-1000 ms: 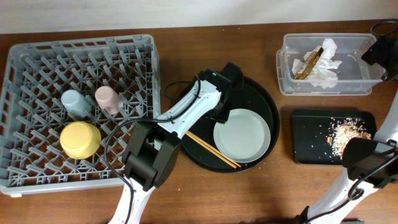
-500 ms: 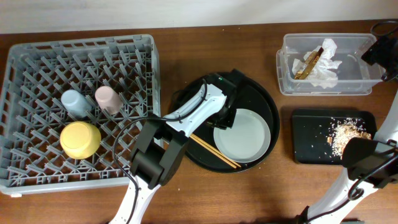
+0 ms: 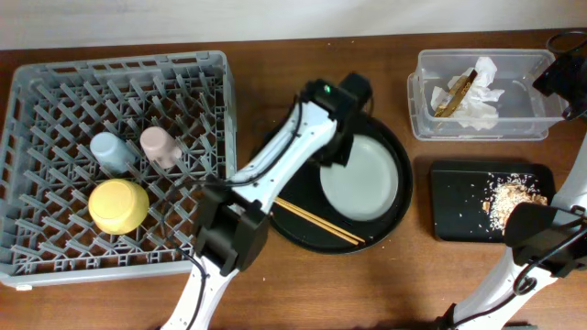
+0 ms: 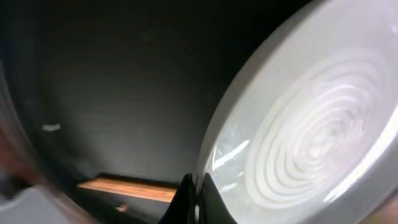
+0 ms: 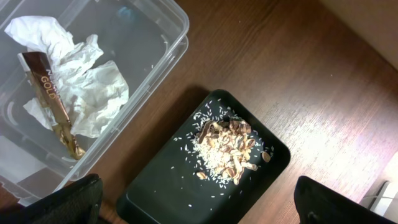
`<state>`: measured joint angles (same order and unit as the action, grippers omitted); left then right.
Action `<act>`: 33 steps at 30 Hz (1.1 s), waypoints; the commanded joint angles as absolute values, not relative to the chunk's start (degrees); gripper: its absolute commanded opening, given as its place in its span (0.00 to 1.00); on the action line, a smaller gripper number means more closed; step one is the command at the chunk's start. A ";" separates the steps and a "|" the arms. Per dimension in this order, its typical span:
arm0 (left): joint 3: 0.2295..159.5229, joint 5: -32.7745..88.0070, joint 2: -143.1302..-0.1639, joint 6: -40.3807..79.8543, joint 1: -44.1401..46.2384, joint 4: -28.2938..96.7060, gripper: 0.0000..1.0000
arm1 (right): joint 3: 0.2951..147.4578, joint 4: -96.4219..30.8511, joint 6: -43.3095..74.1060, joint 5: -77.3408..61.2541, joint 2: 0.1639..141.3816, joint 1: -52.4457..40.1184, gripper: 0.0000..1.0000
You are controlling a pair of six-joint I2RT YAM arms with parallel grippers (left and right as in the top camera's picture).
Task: Sort waste into correct bins and load items into the dishwasher rack
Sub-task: 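Grasp the pale green plate rim with the left gripper and lift, then carry the plate into the rack and stand it upright at the back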
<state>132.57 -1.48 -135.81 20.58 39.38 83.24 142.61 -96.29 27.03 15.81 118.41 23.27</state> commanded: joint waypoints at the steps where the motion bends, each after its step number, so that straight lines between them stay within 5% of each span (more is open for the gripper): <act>1: 146.74 -10.94 -135.85 21.17 37.10 89.45 0.01 | 142.61 -96.49 27.51 16.53 118.61 23.27 0.99; 11: 166.08 -50.02 -133.51 20.27 24.95 96.71 0.00 | 142.61 -96.47 27.51 16.53 118.61 23.27 0.99; 23: 165.36 -48.99 -133.56 20.21 9.30 88.73 0.00 | 142.61 -96.47 27.51 16.53 118.61 23.27 0.99; 33: 155.17 -48.29 -133.93 19.40 7.60 83.85 0.00 | 142.61 -96.49 27.51 16.53 118.61 23.27 0.99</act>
<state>159.00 -48.25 -135.33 20.29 7.68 84.71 142.61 -96.29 27.05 15.81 118.41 23.27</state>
